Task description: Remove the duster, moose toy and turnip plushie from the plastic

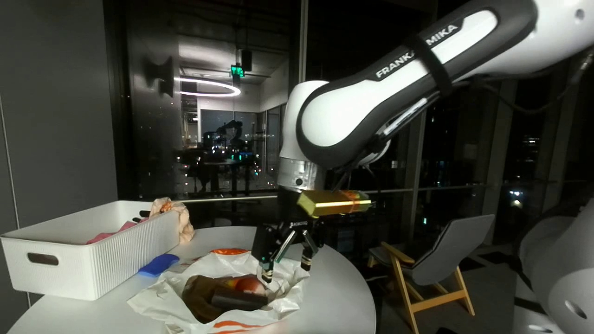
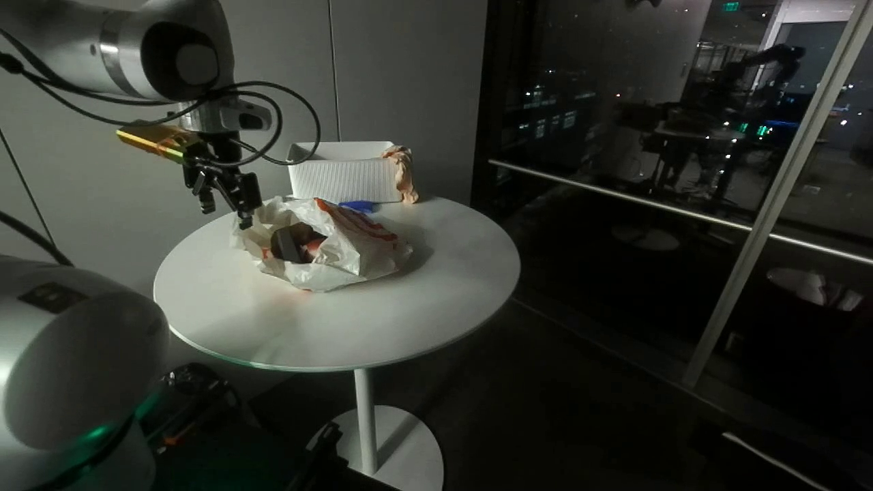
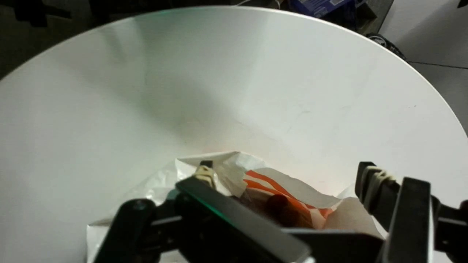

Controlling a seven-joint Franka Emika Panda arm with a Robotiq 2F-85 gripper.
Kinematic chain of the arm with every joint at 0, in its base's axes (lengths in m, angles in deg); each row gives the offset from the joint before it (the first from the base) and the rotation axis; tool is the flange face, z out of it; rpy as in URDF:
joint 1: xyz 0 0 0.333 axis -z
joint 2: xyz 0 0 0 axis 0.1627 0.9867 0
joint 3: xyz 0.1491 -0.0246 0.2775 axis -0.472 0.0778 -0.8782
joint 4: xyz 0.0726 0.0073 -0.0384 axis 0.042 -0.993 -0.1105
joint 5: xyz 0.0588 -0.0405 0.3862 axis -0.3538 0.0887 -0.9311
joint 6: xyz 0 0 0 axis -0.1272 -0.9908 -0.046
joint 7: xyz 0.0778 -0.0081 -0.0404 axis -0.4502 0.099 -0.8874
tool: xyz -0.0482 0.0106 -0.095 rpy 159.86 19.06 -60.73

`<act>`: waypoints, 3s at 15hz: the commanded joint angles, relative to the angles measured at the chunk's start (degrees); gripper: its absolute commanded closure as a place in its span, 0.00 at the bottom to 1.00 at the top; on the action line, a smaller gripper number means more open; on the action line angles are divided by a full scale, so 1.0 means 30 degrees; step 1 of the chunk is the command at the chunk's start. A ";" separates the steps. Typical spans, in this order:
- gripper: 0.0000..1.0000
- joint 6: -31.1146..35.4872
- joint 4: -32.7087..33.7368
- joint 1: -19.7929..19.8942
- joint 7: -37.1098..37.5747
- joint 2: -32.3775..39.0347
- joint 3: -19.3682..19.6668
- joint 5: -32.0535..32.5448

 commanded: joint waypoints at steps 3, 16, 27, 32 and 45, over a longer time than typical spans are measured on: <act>0.00 0.2865 0.4554 0.0555 0.0907 0.6836 -0.0542 0.4209; 0.00 0.3081 0.9569 -0.1194 0.0565 1.3782 0.2243 0.7552; 0.87 0.3951 0.8759 -0.0759 -0.1695 1.3272 0.2432 0.5938; 0.86 0.3618 0.8278 -0.0704 -0.1866 1.1825 0.2439 0.5588; 0.86 0.2023 0.6478 -0.3095 -0.7661 0.4205 0.0779 0.1250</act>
